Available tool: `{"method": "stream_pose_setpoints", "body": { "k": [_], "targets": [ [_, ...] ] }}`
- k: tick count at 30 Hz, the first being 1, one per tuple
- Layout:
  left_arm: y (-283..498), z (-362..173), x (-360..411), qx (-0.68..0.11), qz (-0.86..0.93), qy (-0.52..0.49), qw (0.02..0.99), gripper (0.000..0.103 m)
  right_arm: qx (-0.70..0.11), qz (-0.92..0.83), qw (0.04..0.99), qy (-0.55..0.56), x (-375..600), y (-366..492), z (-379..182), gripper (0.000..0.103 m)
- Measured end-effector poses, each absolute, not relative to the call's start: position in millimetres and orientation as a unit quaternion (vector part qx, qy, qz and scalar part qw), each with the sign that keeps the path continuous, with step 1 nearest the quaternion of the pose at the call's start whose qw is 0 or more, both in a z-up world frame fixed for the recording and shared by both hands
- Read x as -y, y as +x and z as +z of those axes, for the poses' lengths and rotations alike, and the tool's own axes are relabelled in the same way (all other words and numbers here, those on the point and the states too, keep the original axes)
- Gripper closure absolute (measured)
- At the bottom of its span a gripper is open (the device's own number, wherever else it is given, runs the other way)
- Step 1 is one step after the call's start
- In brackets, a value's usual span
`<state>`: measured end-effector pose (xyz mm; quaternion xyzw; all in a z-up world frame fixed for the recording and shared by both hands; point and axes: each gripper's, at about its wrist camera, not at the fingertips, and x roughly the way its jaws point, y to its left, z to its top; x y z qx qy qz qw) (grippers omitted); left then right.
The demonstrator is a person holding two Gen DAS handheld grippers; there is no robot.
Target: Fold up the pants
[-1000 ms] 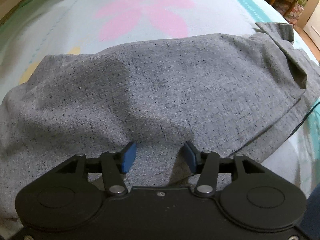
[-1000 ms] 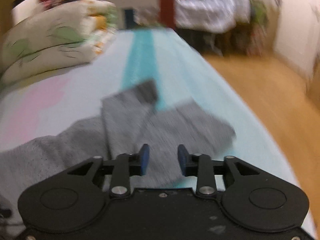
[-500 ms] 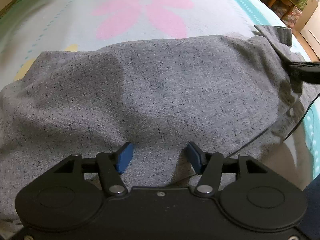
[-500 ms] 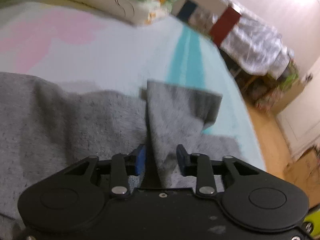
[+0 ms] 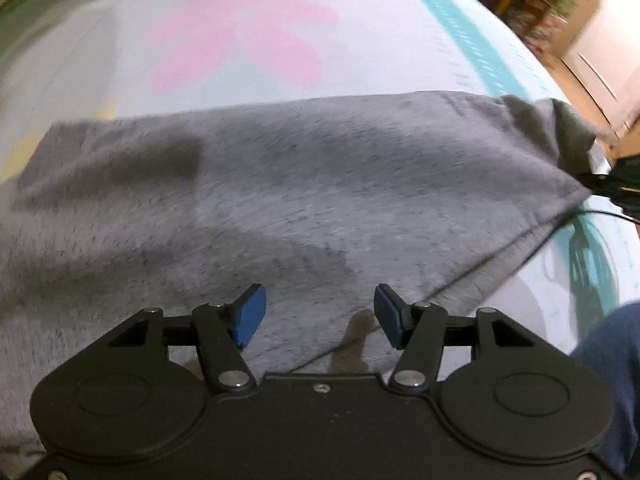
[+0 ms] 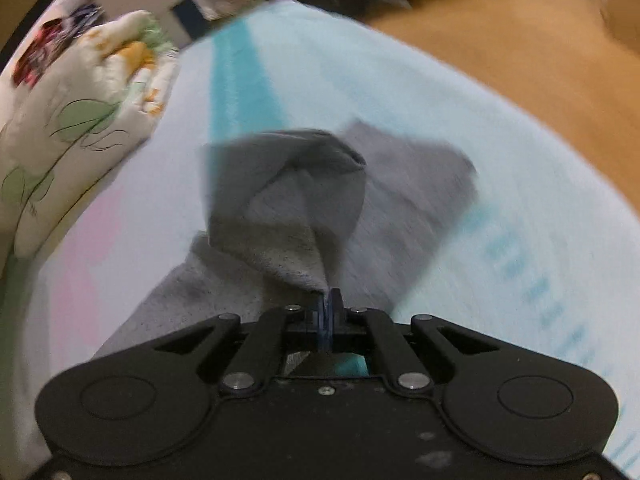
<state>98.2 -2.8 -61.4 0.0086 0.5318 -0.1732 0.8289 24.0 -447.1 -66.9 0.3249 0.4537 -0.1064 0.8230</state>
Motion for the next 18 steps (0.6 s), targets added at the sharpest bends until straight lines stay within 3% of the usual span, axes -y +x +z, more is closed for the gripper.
{"method": "stream_pose_setpoints", "body": {
  "k": [5,7,12,18],
  "targets": [
    [96.2,-61.8,7.8,-0.528,-0.181,0.029,0.829,0.040,-0.448,-0.081,0.838,0.301,439.2,11.9,-64.1,0.090],
    [97.8,-65.8,9.8,-0.535,-0.174,0.026,0.826,0.040,-0.431,-0.070,0.851,0.292,438.7,6.8,-52.8,0.080],
    [105.9,-77.3,1.1,-0.558,-0.162,-0.006,0.814,0.040,-0.402,-0.050,0.837,0.368,468.3,11.5,-37.9,0.070],
    [113.5,-70.6,-1.6,-0.567,-0.151,-0.021,0.810,0.041,-0.409,-0.081,0.802,0.427,506.8,38.3,-48.2,0.069]
  ]
}}
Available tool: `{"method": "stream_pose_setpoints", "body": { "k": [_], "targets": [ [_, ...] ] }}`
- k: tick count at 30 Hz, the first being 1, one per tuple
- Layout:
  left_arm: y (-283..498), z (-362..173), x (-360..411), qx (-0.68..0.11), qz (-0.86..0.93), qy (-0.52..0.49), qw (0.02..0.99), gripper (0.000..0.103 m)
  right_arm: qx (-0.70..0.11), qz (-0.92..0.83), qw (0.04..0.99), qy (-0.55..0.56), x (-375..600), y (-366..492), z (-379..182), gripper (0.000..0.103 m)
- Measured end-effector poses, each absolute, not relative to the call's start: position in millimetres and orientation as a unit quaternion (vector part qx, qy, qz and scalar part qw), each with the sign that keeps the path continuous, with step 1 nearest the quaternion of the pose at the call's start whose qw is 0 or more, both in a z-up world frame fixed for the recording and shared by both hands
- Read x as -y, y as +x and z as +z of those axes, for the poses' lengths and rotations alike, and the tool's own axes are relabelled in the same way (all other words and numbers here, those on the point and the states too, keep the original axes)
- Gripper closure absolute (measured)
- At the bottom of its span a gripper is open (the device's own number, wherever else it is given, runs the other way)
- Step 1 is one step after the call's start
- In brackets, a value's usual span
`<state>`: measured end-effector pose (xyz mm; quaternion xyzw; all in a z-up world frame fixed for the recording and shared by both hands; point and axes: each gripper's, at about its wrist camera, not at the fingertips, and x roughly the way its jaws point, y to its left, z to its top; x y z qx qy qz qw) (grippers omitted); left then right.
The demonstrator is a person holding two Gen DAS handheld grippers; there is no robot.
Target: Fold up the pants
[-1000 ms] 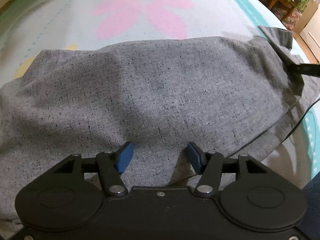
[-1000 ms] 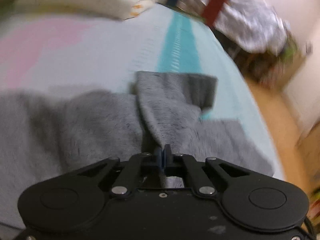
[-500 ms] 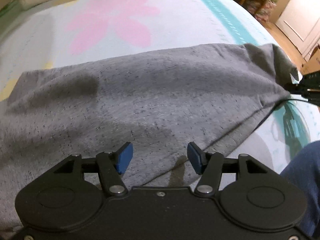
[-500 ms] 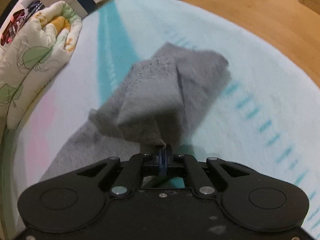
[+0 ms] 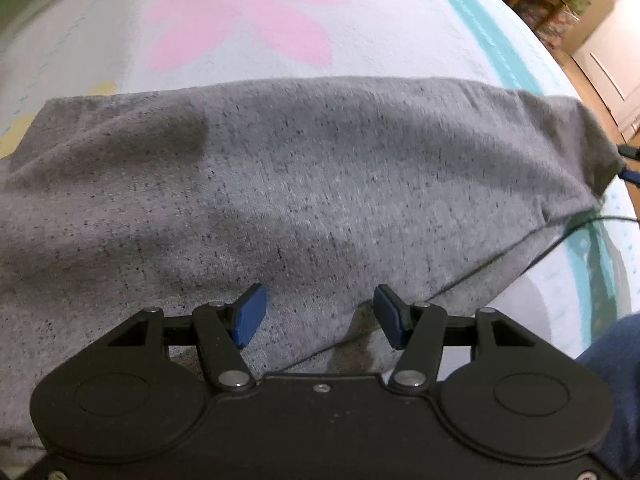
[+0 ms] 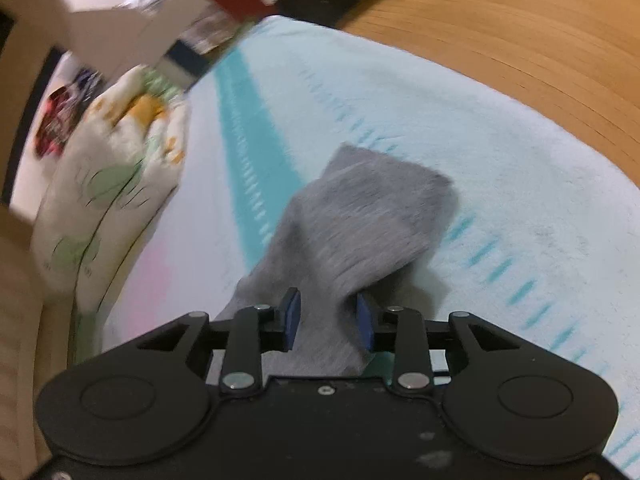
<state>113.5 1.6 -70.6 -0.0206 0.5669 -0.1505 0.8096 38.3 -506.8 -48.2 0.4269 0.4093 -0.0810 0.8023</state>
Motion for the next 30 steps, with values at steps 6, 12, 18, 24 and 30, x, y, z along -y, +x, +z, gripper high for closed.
{"method": "stream_pose_setpoints", "body": {
  "k": [6,12,18,24,30],
  "targets": [
    [126.0,-31.1,10.6,-0.524,-0.143,-0.032,0.839,0.041,-0.399,-0.094,0.840,0.356,522.8,64.5,-25.7,0.069],
    [143.1,-17.0,35.9,-0.520,-0.143,-0.035,0.841,0.040,-0.412,-0.132,0.856,0.283,536.1,102.0,-21.1,0.069],
    [147.7,-31.2,51.2,-0.538,-0.141,-0.028,0.831,0.040,-0.428,-0.101,0.861,0.256,545.3,133.2,-25.2,0.069],
    [155.2,-50.7,54.6,-0.561,-0.121,-0.016,0.818,0.040,-0.458,-0.077,0.852,0.240,543.8,168.2,-47.1,0.069],
    [163.2,-72.9,54.4,-0.585,-0.107,-0.020,0.804,0.040,-0.485,-0.041,0.836,0.252,543.9,184.7,-69.1,0.068]
  ]
}}
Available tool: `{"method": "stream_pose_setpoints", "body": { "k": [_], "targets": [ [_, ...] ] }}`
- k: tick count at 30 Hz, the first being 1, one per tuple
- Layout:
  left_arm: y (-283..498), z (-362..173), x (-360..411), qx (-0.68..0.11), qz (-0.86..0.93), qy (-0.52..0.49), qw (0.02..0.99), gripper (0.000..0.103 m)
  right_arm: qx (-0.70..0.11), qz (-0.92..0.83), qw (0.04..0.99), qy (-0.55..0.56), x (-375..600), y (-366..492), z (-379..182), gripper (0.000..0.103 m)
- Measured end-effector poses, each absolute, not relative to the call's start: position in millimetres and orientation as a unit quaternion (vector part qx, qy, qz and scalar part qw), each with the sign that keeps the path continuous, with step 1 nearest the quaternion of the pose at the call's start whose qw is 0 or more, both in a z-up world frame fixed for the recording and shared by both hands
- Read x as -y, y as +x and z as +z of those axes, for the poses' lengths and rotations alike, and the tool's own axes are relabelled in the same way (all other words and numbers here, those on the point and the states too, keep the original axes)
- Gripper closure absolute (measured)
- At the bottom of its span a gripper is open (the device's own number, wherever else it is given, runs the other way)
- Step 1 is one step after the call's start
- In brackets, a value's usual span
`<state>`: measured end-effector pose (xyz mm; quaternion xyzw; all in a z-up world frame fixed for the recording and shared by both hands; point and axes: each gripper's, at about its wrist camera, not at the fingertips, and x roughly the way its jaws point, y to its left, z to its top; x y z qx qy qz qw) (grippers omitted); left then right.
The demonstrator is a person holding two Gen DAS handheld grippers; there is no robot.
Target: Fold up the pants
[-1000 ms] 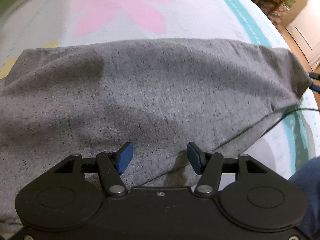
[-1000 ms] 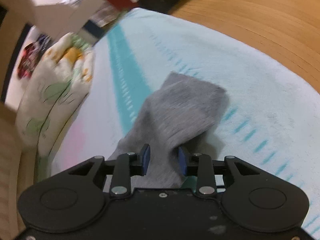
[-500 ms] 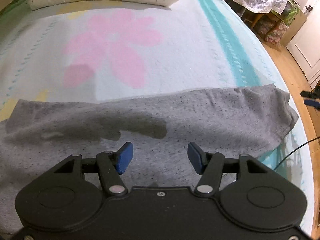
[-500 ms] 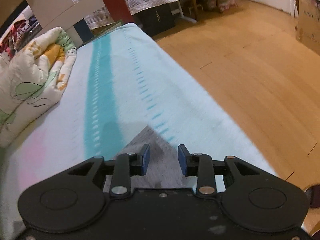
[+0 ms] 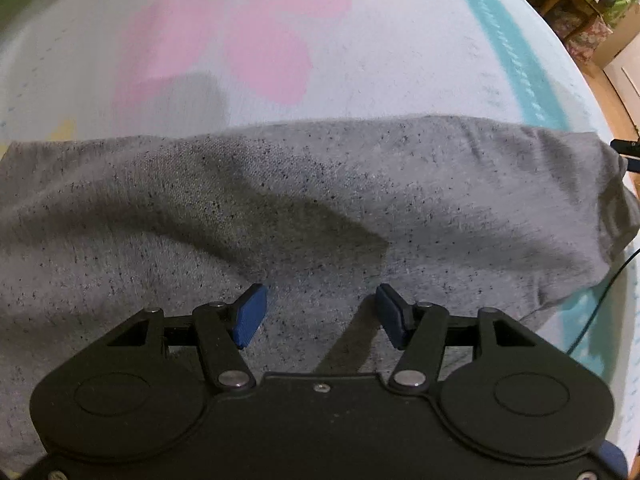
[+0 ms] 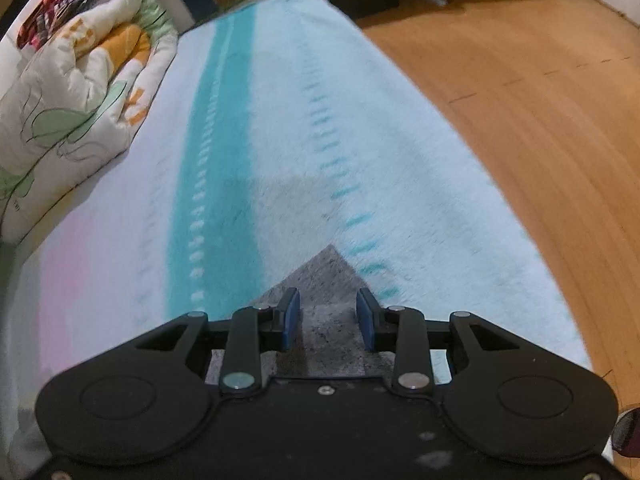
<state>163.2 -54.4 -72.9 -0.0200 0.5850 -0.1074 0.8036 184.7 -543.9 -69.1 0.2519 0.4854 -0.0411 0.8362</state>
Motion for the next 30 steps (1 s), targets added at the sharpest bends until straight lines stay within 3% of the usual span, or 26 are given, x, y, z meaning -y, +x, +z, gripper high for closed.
{"method": "stream_pose_setpoints", "body": {
  "k": [2,3,4,5,10,17,24,26,28,30],
  "targets": [
    [162.2,-73.6,60.7,-0.583,-0.108,-0.005,0.805,0.038,-0.488,-0.015,0.837,0.247,543.1,183.3,-69.4,0.069],
    [161.5,-73.8,63.5,-0.583,-0.109,0.001,0.805,0.036,-0.484,0.002,0.842,0.236,541.2,179.6,-67.0,0.076],
    [162.7,-74.5,64.0,-0.582,-0.111,0.005,0.805,0.035,-0.478,0.017,0.850,0.221,537.2,175.5,-64.3,0.092],
    [162.1,-75.4,68.4,-0.582,-0.110,0.010,0.806,0.035,-0.476,0.037,0.856,0.198,531.3,170.6,-60.4,0.098],
    [160.1,-78.6,75.2,-0.579,-0.106,0.019,0.808,0.031,-0.439,0.095,0.891,0.065,492.1,139.7,-40.1,0.099],
    [161.4,-78.1,74.4,-0.583,-0.103,0.014,0.806,0.031,-0.356,0.043,0.933,-0.020,470.7,136.4,-20.6,0.100],
    [158.2,-77.9,72.4,-0.580,-0.103,0.018,0.808,0.031,-0.415,-0.045,0.908,0.009,494.1,176.7,-71.3,0.100],
    [158.5,-77.3,70.8,-0.581,-0.104,0.013,0.807,0.031,-0.423,-0.063,0.904,0.020,499.9,175.6,-74.0,0.097],
    [158.8,-75.5,68.9,-0.583,-0.107,0.008,0.805,0.032,-0.410,-0.078,0.907,0.051,510.1,163.7,-67.8,0.082],
    [157.2,-72.5,65.3,-0.586,-0.114,0.003,0.802,0.032,-0.397,-0.080,0.911,0.084,517.0,146.7,-57.0,0.076]
  ]
}}
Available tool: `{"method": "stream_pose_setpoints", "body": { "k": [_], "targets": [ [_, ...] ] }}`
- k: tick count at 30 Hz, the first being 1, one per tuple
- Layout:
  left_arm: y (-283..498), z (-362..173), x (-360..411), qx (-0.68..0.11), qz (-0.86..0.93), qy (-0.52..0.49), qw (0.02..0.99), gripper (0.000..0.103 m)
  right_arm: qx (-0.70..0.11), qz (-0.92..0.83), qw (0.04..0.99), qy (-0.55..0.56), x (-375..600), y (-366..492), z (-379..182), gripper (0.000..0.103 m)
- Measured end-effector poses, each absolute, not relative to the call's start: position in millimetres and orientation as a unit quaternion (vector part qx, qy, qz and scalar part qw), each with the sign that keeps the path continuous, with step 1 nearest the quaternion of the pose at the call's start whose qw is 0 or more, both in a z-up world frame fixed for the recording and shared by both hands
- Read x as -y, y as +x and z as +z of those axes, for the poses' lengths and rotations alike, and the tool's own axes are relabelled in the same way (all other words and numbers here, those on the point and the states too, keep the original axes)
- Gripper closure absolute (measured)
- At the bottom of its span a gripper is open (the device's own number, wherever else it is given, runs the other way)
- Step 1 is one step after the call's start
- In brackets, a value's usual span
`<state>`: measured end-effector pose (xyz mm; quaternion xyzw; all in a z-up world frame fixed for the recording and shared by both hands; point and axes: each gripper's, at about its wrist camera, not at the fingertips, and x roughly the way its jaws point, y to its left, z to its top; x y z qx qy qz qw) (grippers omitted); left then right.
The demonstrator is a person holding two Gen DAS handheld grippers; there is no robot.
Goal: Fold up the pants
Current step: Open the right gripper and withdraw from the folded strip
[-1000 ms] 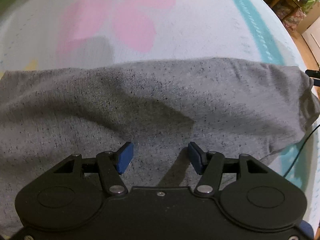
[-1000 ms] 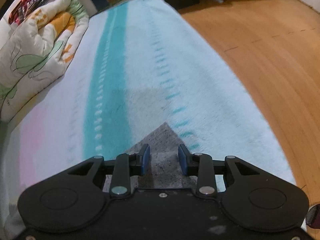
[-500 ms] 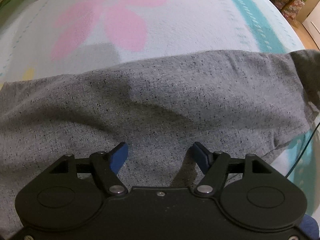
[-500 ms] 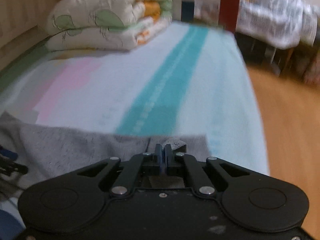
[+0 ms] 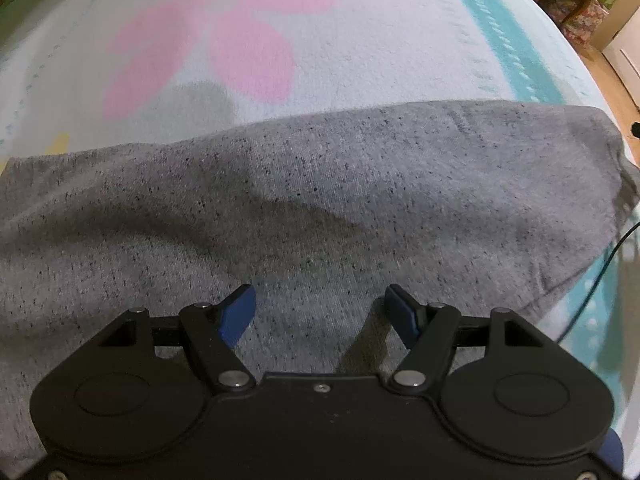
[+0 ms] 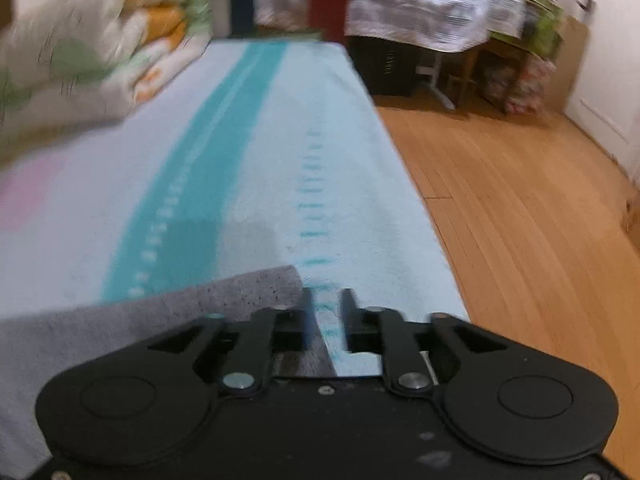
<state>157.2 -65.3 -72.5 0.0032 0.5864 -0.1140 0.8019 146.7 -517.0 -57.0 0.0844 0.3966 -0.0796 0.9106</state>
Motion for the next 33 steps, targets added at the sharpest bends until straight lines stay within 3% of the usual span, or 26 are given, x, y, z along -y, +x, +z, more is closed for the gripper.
{"method": "stream_pose_setpoints", "body": {
  "k": [4,13,33],
  "targets": [
    [143.6,-64.8,54.4,-0.588,-0.130,-0.003,0.799,0.032,-0.381,-0.042,0.914,0.131,507.1,108.1,-34.9,0.076],
    [94.6,-53.0,31.5,-0.564,-0.140,0.044,0.813,0.035,-0.448,0.077,0.874,0.170,418.0,56.1,-48.7,0.076],
    [79.1,-68.9,-15.6,-0.537,-0.122,0.046,0.833,0.043,-0.488,0.114,0.845,0.188,362.0,41.3,-39.4,0.076]
  ]
}}
